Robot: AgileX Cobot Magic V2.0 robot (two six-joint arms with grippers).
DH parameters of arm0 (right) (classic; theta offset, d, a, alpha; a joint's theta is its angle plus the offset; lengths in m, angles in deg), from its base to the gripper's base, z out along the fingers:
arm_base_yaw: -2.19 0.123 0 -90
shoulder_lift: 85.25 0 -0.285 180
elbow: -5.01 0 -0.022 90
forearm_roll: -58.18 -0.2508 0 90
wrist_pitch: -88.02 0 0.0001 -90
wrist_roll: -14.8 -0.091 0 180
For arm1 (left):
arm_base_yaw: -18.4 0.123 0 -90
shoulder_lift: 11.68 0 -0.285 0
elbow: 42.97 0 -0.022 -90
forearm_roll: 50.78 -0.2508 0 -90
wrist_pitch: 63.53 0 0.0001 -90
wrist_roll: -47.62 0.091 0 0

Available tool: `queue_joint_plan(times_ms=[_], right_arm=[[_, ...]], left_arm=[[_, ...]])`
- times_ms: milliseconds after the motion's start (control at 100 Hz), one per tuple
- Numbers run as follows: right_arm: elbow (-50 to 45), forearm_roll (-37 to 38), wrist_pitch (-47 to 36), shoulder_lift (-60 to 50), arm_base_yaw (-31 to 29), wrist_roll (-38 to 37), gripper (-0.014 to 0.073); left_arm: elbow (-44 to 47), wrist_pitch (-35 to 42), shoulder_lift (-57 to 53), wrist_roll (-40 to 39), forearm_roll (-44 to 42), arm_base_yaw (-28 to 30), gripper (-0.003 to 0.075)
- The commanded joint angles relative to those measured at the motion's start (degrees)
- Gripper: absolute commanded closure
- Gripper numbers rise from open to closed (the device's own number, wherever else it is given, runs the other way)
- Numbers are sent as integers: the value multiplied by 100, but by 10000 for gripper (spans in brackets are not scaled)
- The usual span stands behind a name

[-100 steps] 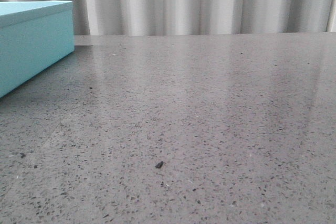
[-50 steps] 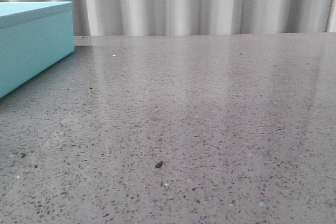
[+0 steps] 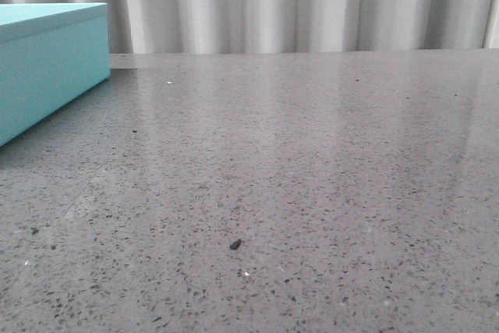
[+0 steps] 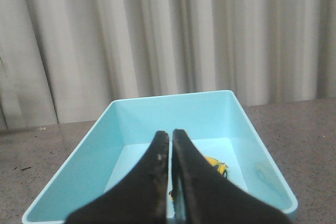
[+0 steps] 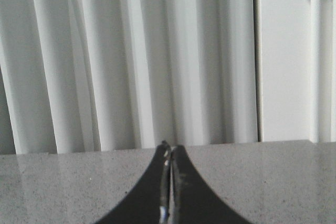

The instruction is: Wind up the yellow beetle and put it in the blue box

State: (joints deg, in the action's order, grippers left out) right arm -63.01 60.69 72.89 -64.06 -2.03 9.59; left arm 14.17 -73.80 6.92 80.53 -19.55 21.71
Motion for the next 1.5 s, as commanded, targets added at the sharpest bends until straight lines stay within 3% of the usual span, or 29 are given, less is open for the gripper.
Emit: queue_joint_plan(times_ms=[0,260,430,1490], right_arm=[[26,78,-465,-308,6,33,654],[-54,78,842,-1337,6,33,654],[-54,78,1235,-1507,6,33,654],[-54,78,1449,-1507,6,33,654]], left_arm=[[-60,448,-140,-14,103,-4,741],[-8,223,-524,-14,103,-4,741],[73,-60,-655,-52,116,-4,741],[201,-230,-804,-52,116,-4,741]])
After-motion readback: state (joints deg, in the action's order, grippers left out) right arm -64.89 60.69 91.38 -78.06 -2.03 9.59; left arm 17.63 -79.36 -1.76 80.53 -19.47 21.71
